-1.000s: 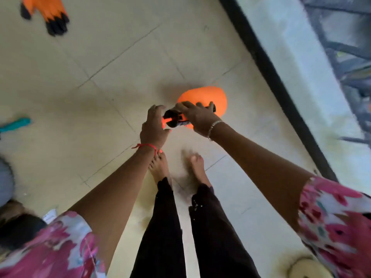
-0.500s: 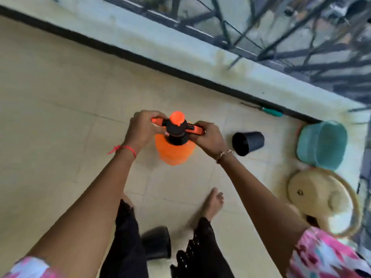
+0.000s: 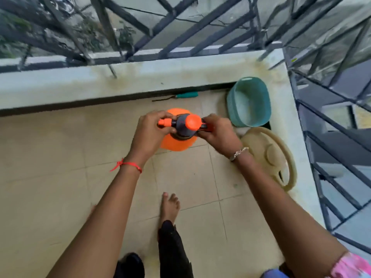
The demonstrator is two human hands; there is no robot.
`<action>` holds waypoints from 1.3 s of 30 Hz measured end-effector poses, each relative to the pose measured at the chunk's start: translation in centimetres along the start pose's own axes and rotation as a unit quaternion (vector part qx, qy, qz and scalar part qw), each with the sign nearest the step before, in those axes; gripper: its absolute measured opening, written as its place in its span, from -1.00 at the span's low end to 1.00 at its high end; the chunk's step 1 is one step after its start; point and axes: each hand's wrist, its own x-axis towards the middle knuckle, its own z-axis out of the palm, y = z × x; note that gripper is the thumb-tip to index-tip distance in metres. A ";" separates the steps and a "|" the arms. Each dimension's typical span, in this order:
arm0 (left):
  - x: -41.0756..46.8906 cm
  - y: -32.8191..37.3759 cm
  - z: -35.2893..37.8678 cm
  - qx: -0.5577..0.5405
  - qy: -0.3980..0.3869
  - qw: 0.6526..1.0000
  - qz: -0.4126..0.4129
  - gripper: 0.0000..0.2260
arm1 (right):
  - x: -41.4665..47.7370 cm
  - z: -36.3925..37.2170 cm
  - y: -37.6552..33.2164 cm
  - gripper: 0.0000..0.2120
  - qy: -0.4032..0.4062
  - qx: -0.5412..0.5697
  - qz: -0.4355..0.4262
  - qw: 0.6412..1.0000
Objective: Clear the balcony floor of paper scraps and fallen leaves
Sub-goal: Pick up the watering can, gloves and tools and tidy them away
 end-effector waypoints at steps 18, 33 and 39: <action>21.5 4.4 16.3 -0.073 -0.173 0.972 -0.144 -0.59 | 11.2 -3.5 16.5 -0.61 0.186 0.113 0.327 0.919; 22.8 2.5 22.3 -0.141 -0.230 0.921 -0.282 -0.57 | 16.0 -1.2 18.1 -0.69 0.244 0.129 0.375 0.885; 22.3 1.9 21.6 -0.134 -0.217 0.923 -0.287 -0.55 | 16.2 -1.9 18.2 -0.63 0.187 0.087 0.389 0.898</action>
